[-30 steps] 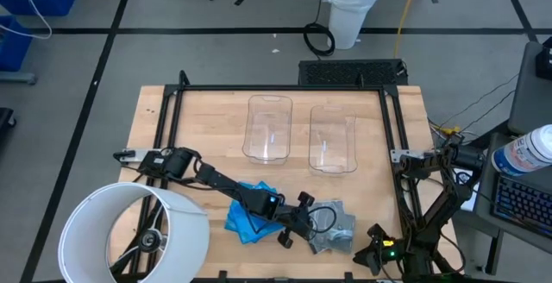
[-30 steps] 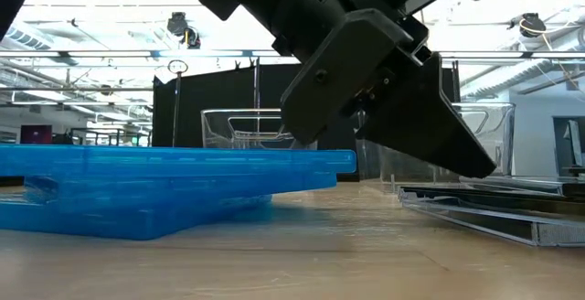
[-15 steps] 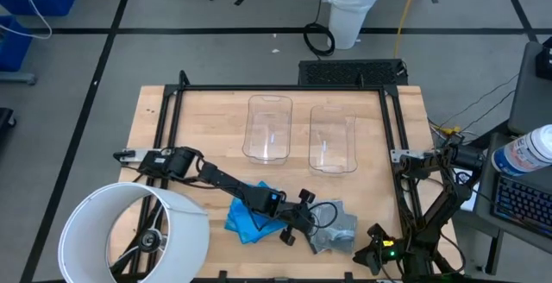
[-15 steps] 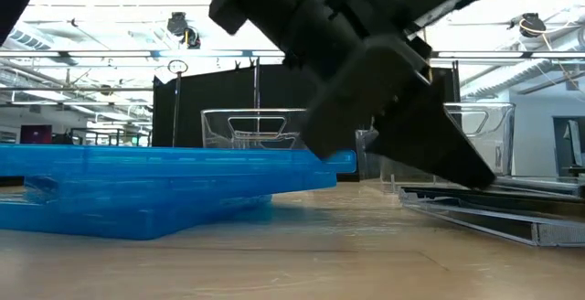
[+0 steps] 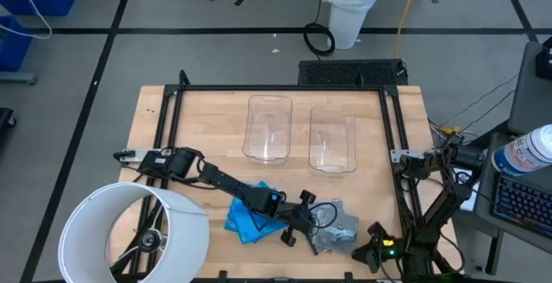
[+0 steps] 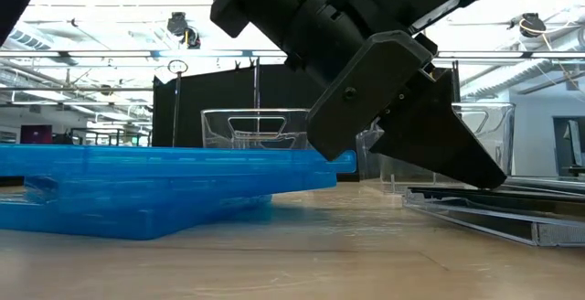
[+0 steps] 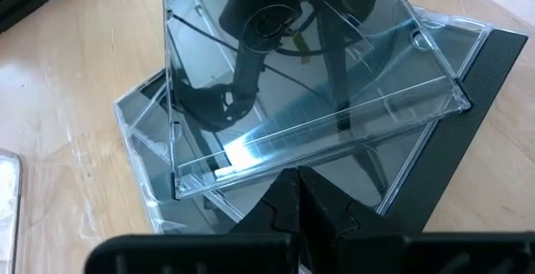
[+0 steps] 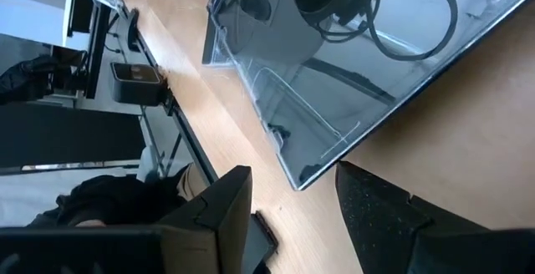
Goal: Pick & place jewel cases by type
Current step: Put the black CD case into the right transparent bin
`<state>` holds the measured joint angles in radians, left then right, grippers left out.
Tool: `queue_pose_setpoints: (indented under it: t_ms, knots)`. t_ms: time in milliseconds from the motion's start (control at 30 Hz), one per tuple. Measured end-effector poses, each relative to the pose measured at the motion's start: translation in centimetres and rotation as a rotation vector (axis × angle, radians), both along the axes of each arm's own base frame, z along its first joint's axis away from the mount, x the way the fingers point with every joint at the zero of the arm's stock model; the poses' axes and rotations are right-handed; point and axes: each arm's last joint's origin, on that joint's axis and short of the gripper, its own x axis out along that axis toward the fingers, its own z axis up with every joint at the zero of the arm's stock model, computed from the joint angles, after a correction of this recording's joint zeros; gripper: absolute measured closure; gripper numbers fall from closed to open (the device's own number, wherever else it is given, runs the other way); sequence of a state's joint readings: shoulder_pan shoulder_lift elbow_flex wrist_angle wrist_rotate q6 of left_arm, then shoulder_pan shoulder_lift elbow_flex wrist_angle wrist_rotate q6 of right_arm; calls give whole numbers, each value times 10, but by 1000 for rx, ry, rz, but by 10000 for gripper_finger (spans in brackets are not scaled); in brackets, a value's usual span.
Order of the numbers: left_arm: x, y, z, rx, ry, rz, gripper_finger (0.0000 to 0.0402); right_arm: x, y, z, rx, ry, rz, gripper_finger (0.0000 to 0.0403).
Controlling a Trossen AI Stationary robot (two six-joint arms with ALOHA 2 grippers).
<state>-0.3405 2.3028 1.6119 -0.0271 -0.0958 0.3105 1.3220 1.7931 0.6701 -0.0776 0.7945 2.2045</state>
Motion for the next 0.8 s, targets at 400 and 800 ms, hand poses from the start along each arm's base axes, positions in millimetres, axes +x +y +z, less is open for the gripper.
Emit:
queue_pose_setpoints:
  t_ms: [400, 800]
  knots:
    - [0, -1, 1, -22, -4, -22, 396, 7, -4, 0, -29, -26, -34, 238]
    - [1, -2, 1, -28, -16, -40, 392, 8, -9, -1, -118, -77, -39, 239]
